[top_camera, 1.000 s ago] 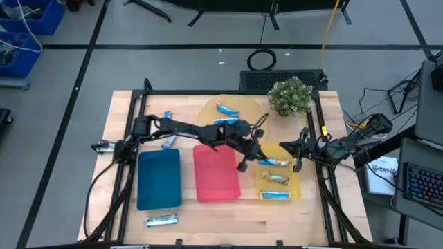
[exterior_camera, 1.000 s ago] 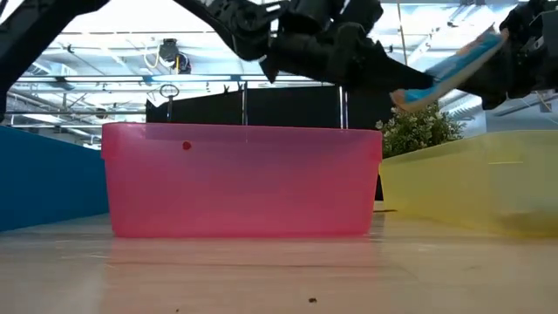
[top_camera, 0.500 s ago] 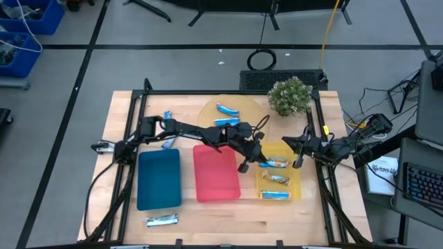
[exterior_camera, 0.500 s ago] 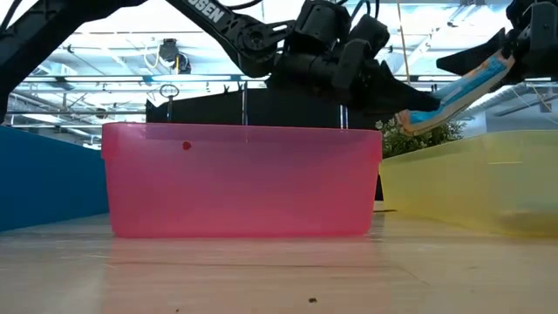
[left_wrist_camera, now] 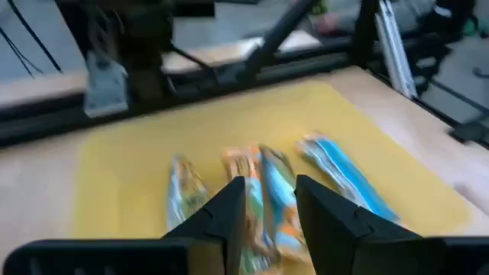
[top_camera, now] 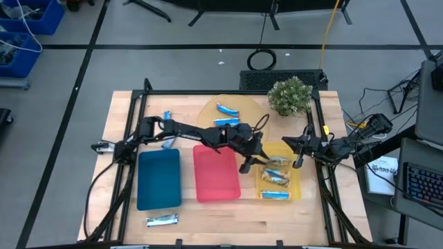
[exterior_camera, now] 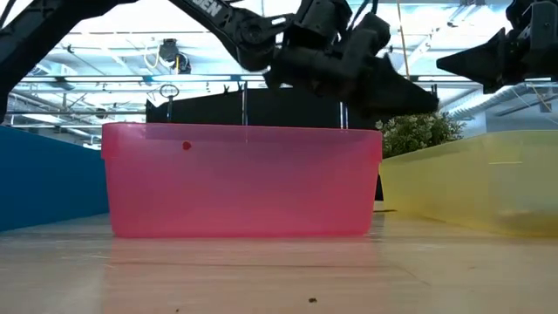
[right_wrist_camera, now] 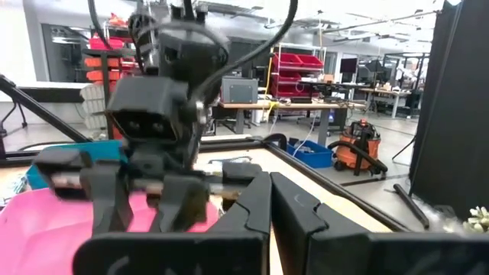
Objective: Pick and place Granola Bars by type
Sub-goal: Put the top red granola bar into the red bin
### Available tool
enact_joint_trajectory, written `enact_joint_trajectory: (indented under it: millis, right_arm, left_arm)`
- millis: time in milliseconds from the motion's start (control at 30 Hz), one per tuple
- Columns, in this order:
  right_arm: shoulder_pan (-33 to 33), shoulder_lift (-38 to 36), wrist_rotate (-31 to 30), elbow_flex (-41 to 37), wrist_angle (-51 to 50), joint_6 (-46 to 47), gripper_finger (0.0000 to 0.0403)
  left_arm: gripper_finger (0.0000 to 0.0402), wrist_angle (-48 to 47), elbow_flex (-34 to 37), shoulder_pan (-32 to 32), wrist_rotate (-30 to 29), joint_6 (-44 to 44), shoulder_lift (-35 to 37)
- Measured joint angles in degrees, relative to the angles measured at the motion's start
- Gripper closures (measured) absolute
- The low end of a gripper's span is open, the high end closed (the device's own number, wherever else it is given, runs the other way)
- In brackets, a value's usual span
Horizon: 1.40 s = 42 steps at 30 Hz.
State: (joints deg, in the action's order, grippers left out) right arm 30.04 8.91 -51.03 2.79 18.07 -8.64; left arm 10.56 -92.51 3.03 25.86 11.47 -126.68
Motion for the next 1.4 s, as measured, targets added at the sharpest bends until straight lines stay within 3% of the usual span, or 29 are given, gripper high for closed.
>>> enact_joint_trajectory:
  millis: [167, 300, 433, 600, 667, 733, 867, 1033, 1167, 1400]
  right_arm:
    - [0.0, 0.0, 0.0, 0.0, -1.8, 0.5, 0.0403]
    - [0.0, 0.0, 0.0, 0.0, -1.7, 0.0, 0.0403]
    - [0.0, 0.0, 0.0, 0.0, -1.8, 0.1, 0.0403]
    - [0.0, 0.1, -0.1, 0.0, -2.1, 0.2, 0.0403]
    - [0.0, 0.1, -0.1, 0.0, -2.0, 0.2, 0.0403]
    - [0.0, 0.1, -0.1, 0.0, -2.1, 0.2, 0.0403]
    - [0.0, 0.1, -0.1, 0.0, -2.0, 0.4, 0.0403]
    - [0.0, 0.1, -0.2, 0.0, -2.0, 0.4, 0.0403]
    - [0.0, 0.1, -0.2, 0.0, -2.0, 0.4, 0.0403]
    - [0.0, 0.1, -0.3, 0.0, -1.9, 0.3, 0.0403]
  left_arm:
    - [0.028, -18.4, 0.0, 1.9, 4.2, 2.5, 6.6]
    - [0.028, -31.4, 2.7, 4.2, 1.7, 3.0, 11.4]
    - [0.028, -31.3, 9.9, 8.1, -3.5, 2.8, 17.4]
    - [0.028, -30.3, 16.7, 13.2, -17.3, 4.8, 22.9]
    - [0.028, -30.3, 17.4, 15.6, -20.0, 7.0, 24.0]
    - [0.028, -30.2, 17.1, 18.7, -18.4, 7.5, 23.9]
    - [0.0279, -30.2, 16.0, 25.4, -8.5, 7.4, 21.9]
    - [0.0279, -30.5, 14.8, 32.1, -7.5, 6.6, 19.0]
    - [0.0279, -31.6, 12.3, 33.8, -5.4, 6.9, 15.7]
    - [0.0279, -40.5, 0.2, 33.4, -8.6, 9.2, 5.4]
